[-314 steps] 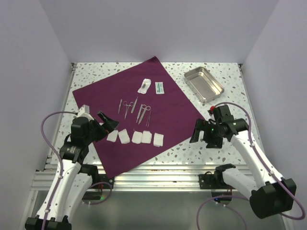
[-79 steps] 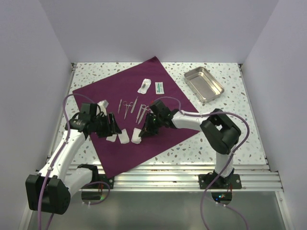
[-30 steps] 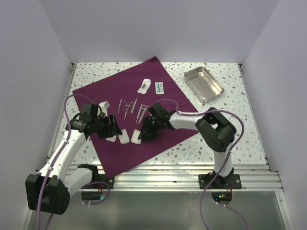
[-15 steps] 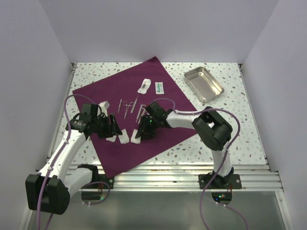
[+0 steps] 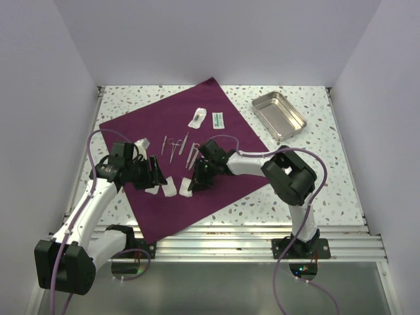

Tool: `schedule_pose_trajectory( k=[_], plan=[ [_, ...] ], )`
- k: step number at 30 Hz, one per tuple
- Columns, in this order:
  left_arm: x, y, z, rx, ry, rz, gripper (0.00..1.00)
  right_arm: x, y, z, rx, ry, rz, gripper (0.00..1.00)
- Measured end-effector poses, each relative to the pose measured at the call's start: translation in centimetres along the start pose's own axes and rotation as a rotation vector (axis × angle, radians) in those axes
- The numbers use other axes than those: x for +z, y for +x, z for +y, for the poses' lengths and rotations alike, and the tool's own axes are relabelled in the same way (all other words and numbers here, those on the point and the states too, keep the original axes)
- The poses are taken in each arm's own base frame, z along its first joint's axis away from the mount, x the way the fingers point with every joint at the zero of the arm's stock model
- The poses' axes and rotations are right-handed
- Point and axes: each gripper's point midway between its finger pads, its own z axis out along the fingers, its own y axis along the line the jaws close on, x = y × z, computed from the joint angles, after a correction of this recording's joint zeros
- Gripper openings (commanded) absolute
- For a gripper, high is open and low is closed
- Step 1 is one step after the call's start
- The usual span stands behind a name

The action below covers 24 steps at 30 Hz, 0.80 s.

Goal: Prepare the surgical pack

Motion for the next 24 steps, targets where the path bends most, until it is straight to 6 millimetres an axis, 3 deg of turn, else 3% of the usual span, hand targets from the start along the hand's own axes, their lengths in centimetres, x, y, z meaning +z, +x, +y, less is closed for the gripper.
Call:
schedule_pose_trajectory(
  k=[7,15,24],
  plan=[
    [-0.2,0.0,-0.1,-0.001,0.003,-0.006,0.61,0.0,0.1,-0.2,-0.049,0.000,0.003,0.00],
    [-0.4,-0.1,-0.2,-0.001,0.007,-0.017,0.62,-0.8,0.3,0.1,-0.104,-0.010,0.012,0.00],
    [-0.4,-0.2,-0.3,-0.004,0.009,-0.020,0.61,-3.2,0.5,2.4,-0.145,-0.069,0.005,0.00]
  ],
)
